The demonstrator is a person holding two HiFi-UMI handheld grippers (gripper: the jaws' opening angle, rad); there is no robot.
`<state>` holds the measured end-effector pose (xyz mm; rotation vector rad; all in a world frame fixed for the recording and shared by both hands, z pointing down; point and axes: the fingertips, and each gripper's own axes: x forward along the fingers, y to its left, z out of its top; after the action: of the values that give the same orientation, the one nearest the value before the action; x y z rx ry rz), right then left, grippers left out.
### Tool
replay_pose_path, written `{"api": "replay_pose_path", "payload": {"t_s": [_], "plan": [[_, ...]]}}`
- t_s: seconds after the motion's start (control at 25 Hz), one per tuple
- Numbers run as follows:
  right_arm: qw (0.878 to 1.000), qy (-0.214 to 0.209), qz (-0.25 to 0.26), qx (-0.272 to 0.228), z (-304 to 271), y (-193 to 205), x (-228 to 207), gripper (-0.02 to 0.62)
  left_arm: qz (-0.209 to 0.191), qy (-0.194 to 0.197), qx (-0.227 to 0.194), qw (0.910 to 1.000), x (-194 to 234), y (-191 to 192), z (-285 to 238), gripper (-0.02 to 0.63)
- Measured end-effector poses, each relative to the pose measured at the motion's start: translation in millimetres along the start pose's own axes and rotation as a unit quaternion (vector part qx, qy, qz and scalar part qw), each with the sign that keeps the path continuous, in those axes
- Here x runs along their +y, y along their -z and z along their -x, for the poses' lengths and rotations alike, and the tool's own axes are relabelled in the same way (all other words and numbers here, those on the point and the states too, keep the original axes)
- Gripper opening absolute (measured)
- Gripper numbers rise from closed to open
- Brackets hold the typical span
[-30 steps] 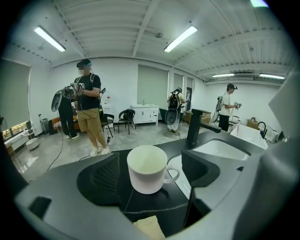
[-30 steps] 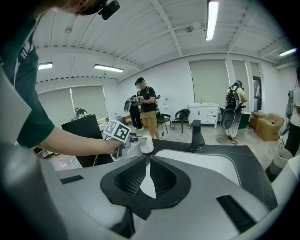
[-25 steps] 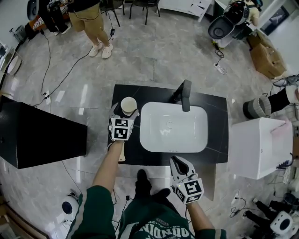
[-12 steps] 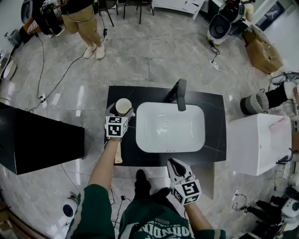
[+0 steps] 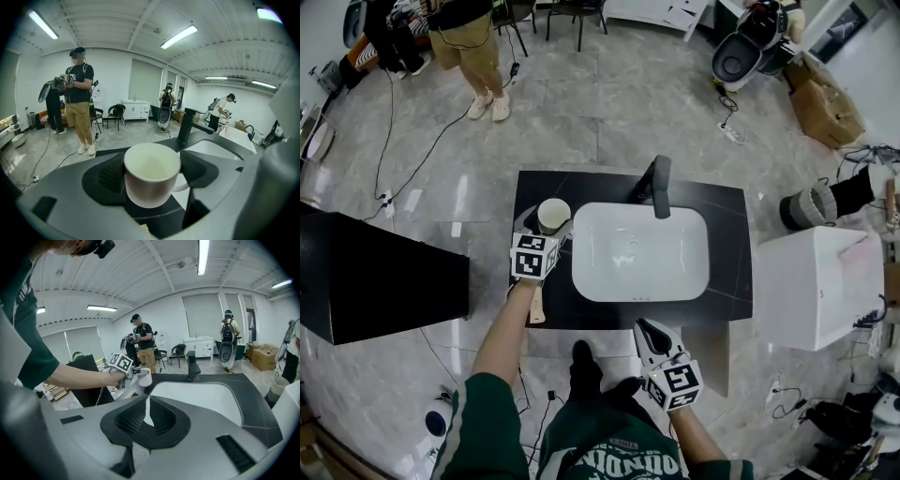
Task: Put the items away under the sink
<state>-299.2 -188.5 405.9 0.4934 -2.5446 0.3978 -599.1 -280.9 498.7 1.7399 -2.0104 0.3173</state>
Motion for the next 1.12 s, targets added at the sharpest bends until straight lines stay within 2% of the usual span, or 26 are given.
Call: {"api": "replay_pose_path", "payload": {"t_s": [0.24,0.48,0.84,1.12], "plan": [[1.0,-0.004,0.005,-0.011,21.8,1.5,14.8,0.044,-0.016,0.029,-0.013,0.9994,-38.6,-12.6,27.3,0.382],[1.0,0.001,0.005,-0.026,58.6,12.4,17.7,0.044,-0.035,0.063,-0.021,0.9972,-95.7,-20.2,58.5,0.382],[0.998,0.017,-0.002,-0.057,141.4,37.0,10.0,0.044,-0.052,0.11,-0.033,0.992,-212.2,-17.1,110.2,0.382],[0.996,0.037,-0.012,-0.086,221.1,74.6,0.9,0.044,-0.077,0.147,-0.042,0.9852,-317.8,-2.9,156.1,0.382]]}}
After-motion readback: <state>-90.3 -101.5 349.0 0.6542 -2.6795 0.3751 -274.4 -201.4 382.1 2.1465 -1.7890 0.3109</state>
